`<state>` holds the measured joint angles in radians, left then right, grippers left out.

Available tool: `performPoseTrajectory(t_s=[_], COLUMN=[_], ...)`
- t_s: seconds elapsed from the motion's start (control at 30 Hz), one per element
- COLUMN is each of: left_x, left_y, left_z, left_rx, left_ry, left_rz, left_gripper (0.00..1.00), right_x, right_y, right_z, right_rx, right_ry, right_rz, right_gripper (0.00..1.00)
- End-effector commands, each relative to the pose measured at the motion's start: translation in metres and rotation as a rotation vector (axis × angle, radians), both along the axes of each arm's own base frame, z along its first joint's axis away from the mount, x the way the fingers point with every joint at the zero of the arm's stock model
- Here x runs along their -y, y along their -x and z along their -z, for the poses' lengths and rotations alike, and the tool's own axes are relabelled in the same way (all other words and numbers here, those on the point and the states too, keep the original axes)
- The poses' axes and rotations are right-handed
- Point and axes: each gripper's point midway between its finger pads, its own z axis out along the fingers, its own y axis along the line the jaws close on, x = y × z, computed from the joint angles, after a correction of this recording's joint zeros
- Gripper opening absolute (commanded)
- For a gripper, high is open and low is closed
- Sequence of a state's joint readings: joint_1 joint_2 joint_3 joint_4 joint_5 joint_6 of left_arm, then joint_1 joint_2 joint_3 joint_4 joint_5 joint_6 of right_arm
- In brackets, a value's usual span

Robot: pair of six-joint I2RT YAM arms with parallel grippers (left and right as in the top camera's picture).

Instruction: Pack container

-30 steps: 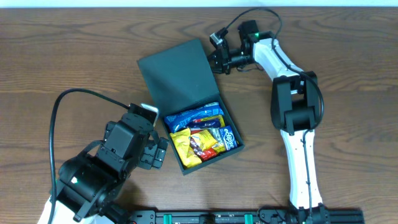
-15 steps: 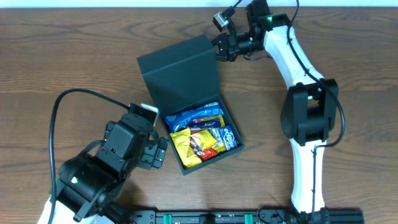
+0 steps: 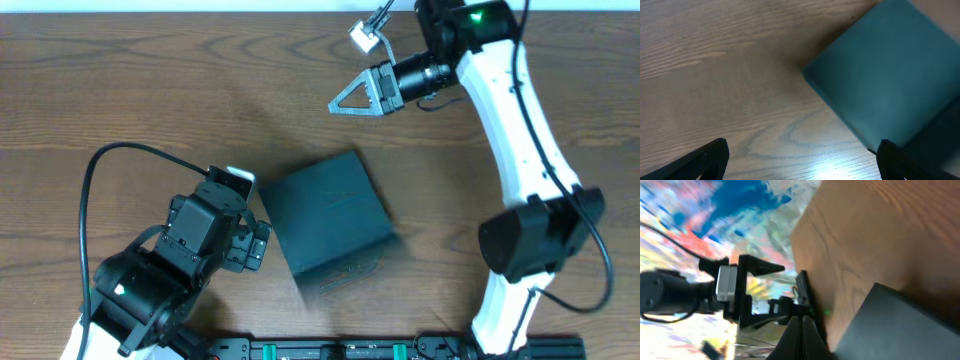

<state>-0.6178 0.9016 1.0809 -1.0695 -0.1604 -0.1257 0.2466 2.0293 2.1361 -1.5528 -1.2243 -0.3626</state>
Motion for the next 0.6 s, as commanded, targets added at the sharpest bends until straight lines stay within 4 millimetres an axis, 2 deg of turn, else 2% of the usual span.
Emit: performPoseTrajectory(t_s=[0.0, 0.13, 0.33, 0.57], left_x=[-0.001, -0.001, -0.001, -0.001], left_y=[-0.001, -0.001, -0.001, -0.001], left_z=[0.000, 0.000, 0.000, 0.000], left_rx=[0.003, 0.003, 0.003, 0.003], left_ry=[-0.010, -0.010, -0.010, -0.010], left_rz=[0.007, 0.007, 0.007, 0.007], left_gripper=[0.95, 0.95, 0.95, 0.95], right_x=[0.005, 0.011, 0.030, 0.031], right_y=[0.006, 0.004, 0.009, 0.014], right_z=[-0.003, 0.003, 0.049, 0.078], right_rx=[0.095, 0.117, 0.128, 0.239], right_ry=[0.059, 0.117, 0.452, 0.708], right_rz=[-0.008, 0.004, 0.006, -0.058], right_gripper=[0.02, 0.01, 0.02, 0.02])
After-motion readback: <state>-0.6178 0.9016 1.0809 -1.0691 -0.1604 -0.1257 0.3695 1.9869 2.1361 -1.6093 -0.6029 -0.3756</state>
